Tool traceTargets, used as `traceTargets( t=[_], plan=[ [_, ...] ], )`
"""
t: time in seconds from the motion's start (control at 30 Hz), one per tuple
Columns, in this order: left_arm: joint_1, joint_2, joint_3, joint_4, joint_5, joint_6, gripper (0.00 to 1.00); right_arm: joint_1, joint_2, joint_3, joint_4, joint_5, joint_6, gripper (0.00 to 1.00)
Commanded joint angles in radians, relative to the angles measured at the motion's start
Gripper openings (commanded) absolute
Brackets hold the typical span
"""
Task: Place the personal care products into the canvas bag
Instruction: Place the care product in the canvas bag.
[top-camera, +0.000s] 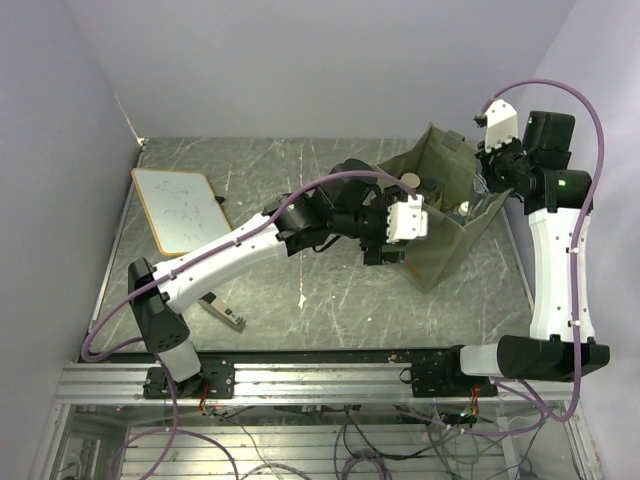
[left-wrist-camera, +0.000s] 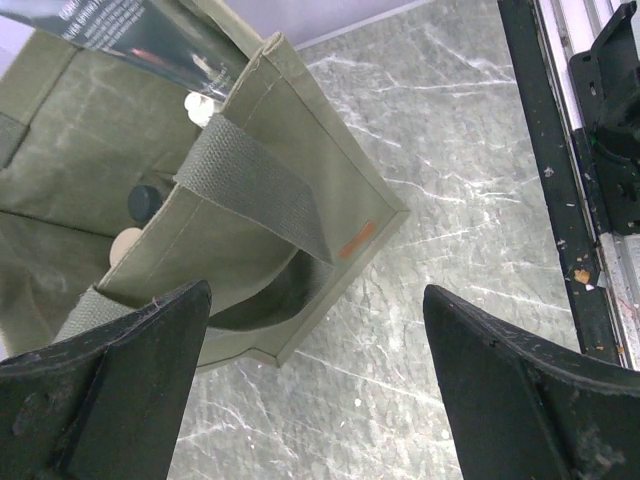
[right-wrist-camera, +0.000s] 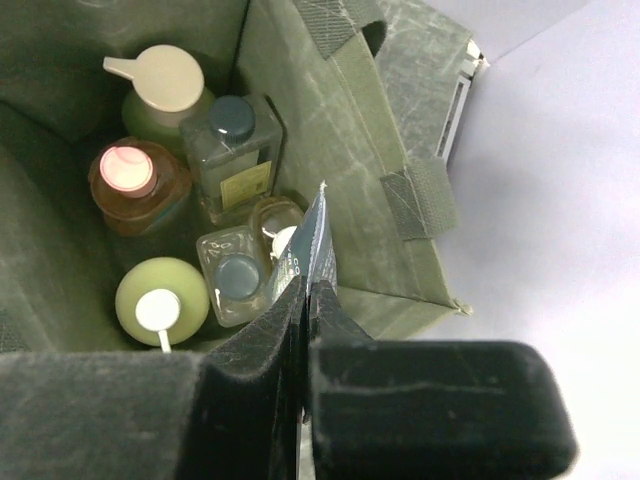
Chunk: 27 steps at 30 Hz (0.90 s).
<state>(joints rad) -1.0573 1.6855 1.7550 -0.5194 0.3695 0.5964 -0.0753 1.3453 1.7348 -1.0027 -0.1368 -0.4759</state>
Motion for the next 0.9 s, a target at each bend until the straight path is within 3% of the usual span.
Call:
traceTargets(
  t=[0.0,0.87],
  plan=[
    [-0.004,-0.043,-0.015,0.047,-0.01,0.01,0.99,0.021,0.025,-0.023,-0.052,0.032,-0.002,0.0],
    [-0.004,-0.076,-0.077,0.039,-0.011,0.029,0.99,0.038,0.029,-0.008,-0.109,0.102,-0.062,0.0]
  ],
)
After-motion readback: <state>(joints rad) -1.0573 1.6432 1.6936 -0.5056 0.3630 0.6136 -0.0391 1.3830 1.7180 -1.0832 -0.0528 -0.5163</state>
